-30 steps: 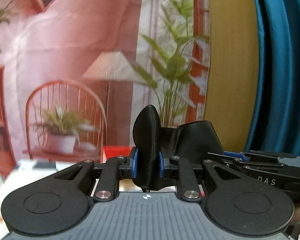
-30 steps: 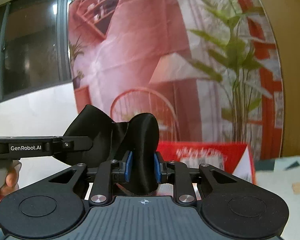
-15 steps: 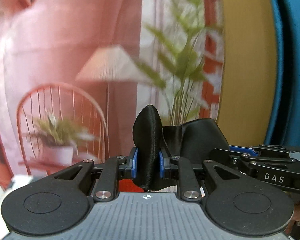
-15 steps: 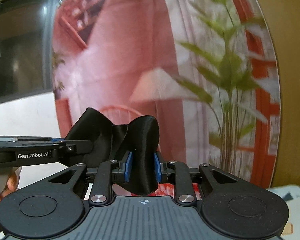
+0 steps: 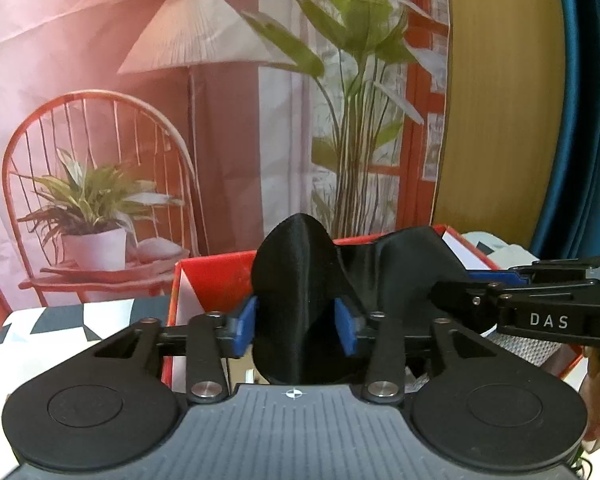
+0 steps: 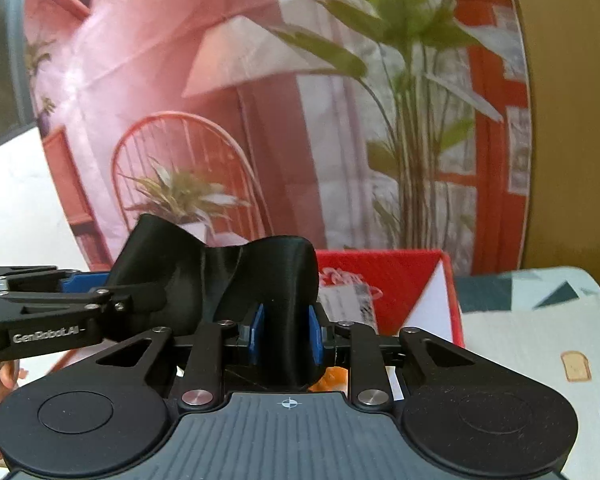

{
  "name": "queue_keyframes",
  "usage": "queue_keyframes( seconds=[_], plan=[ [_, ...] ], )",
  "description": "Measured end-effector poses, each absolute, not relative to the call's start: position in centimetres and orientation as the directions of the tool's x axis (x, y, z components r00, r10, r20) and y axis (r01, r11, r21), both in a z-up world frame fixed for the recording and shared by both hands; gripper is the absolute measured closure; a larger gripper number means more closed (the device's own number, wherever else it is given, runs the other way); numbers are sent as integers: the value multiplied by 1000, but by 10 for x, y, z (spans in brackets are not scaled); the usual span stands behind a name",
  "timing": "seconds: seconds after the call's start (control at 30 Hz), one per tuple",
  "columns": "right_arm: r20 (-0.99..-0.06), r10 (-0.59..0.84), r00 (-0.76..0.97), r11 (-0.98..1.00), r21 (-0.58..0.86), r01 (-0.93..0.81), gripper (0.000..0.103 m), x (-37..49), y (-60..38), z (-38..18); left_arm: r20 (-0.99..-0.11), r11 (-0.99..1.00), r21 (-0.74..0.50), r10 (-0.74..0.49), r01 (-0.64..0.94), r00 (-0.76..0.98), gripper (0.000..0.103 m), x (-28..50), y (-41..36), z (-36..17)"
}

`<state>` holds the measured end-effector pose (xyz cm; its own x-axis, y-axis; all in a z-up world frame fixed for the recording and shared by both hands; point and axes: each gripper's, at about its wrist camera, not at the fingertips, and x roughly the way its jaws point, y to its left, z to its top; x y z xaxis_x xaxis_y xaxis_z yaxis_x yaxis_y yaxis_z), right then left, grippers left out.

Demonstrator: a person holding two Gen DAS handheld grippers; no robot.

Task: Organize soft objects
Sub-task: 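Lift the black eye mask and carry it over the red box, then lower the mask into the red box and open both grippers, then move the right gripper to the green tasselled sachet and close on it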

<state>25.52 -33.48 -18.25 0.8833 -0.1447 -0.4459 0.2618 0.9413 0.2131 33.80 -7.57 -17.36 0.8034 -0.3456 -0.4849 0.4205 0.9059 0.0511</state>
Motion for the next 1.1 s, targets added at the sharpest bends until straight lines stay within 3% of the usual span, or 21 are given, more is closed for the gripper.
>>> queue_keyframes(
  seconds=[0.07,0.3,0.37,0.4,0.73,0.93,1.1],
  plan=[
    [-464,-155,872,939,205,276,75,254,-336,-186,-483,914,63,-323,400,814,43,339,-72,-173],
    [-486,-220,846,927,166,337,64,247,-336,-192,-475,930,64,-292,363,830,36,333,-54,-165],
    [-473,-243,847,930,136,343,53,241,-333,-190,-471,932,54,-292,358,832,36,328,-48,-163],
    [-458,-250,853,932,123,340,52,238,-331,-189,-469,933,48,-294,356,833,36,325,-45,-162],
    [-282,-240,929,954,111,280,50,169,-317,-178,-433,947,-23,-299,322,850,33,269,-16,-165],
    [-236,-274,932,943,127,309,50,129,-316,-180,-430,947,-97,-316,305,846,33,239,-7,-175],
    [-218,-313,924,925,150,349,50,98,-314,-190,-469,946,-87,-315,312,825,33,219,-8,-192]
  ],
)
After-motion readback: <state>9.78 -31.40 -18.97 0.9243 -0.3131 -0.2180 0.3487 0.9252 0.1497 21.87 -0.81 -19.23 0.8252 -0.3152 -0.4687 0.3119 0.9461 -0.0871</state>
